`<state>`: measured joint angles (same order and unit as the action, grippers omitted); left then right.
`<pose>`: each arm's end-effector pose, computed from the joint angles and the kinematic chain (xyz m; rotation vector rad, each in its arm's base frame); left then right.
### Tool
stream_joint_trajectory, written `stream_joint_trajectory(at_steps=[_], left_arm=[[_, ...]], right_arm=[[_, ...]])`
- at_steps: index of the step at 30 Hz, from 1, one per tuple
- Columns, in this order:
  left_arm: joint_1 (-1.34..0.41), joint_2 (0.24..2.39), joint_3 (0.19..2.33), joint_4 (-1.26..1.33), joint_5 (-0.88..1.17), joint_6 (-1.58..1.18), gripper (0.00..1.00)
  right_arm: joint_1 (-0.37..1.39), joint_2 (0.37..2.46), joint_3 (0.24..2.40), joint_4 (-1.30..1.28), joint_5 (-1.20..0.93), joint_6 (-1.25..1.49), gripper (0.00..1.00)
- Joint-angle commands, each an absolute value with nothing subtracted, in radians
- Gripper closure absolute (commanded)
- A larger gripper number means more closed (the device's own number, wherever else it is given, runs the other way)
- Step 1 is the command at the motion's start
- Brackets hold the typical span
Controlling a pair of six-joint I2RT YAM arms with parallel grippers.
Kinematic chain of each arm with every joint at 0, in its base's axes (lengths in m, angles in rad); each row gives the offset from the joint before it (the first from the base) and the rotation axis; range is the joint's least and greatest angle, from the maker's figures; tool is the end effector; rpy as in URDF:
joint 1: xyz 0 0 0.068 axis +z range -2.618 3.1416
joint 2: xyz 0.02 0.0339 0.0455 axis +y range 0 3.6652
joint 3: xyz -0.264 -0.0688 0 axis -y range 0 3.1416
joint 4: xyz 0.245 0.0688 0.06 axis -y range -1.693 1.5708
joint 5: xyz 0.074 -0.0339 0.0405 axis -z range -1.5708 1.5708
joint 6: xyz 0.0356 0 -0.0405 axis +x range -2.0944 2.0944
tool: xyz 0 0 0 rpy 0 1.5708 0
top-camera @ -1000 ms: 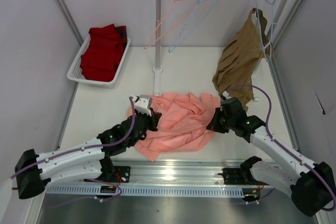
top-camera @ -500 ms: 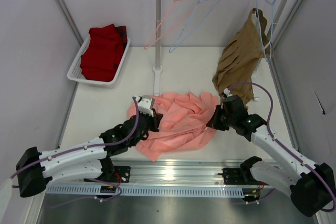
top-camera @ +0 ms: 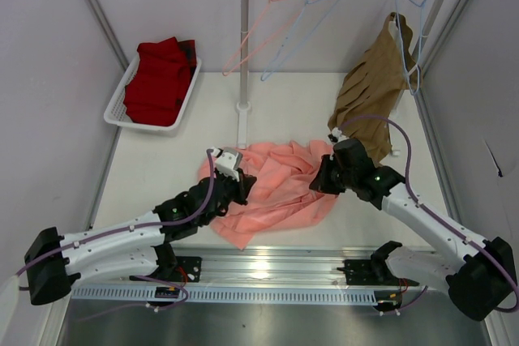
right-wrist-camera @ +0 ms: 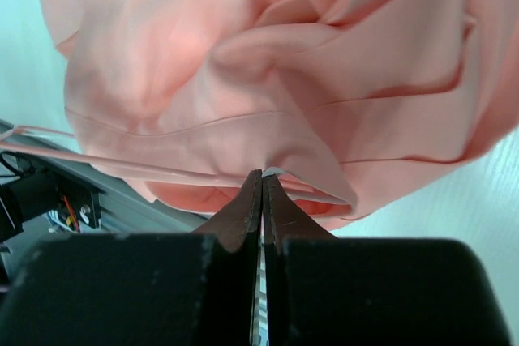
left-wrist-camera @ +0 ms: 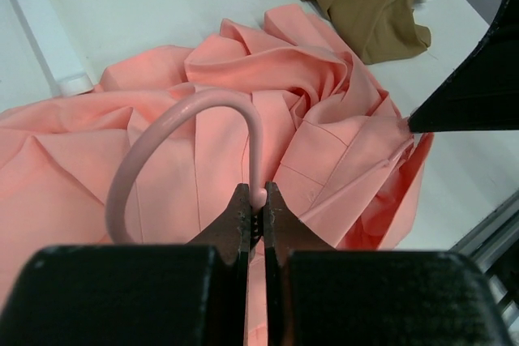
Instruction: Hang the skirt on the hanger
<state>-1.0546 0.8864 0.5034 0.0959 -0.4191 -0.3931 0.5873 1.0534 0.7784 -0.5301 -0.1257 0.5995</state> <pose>0.1137 -0.1711 0.2520 0.3236 1.8504 -0.6227 0.1784 0.1241 0.2554 -0.0479 2.4870 0.6897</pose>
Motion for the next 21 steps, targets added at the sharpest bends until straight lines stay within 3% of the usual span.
stream_joint_trajectory(at_steps=[1, 21], left_arm=[[-1.062, 0.856, 0.551, 0.127, -0.399, -0.357, 1.0], [-1.06, 0.802, 0.753, 0.032, -0.594, -0.351, 1.0]], right_arm=[[0.638, 1.072, 0.865, -0.512, -0.091, 0.574, 1.0], [0.683, 1.046, 1.106, -0.663, -0.058, 0.545, 1.0]])
